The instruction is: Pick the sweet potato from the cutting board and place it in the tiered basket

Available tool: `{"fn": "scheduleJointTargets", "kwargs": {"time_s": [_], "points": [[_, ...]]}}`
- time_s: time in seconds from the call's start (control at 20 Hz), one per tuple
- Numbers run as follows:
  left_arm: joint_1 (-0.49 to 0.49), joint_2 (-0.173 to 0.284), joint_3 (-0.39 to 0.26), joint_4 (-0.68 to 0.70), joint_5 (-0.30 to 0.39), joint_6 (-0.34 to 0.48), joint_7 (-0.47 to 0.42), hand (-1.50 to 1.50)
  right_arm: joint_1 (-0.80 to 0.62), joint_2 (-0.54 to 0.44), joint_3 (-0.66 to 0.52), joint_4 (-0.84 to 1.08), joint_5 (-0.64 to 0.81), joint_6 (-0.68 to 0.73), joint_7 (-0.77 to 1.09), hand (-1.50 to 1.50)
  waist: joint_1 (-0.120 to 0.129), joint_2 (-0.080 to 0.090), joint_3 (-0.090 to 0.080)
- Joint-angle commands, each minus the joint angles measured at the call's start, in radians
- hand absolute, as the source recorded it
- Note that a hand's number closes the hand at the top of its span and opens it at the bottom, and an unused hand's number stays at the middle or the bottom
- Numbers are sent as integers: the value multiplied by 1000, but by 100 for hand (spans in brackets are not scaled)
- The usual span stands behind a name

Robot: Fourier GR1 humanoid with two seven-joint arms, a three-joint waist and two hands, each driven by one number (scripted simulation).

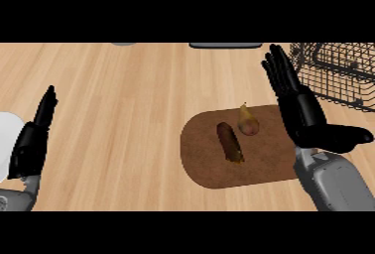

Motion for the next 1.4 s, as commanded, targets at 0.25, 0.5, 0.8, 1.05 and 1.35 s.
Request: {"fn": "scheduleJointTargets", "kwargs": {"time_s": [0.25, 0.5, 0.8, 1.05, 1.35], "points": [[-80, -10, 31, 49, 9, -49, 97, 0, 48, 50, 179, 13, 417, -301, 196, 150, -19, -22, -7], [29, -38, 19, 46, 34, -42, 71, 0, 216, -23, -14, 126, 605, -602, 207, -150, -72, -31, -13], [3, -10, 41, 35, 49, -78, 99, 0, 325, -16, 132, -59, 976, -590, 525, -150, -43, -35, -13], [-15, -27, 26, 44, 41, -77, 100, 0, 330, -64, 224, -65, 1112, -274, 739, -150, -40, -31, -19], [-58, -45, 3, 43, 23, -77, 126, 0, 156, 11, 300, -129, 1235, 107, 1109, -150, -4, -24, -14]]}}
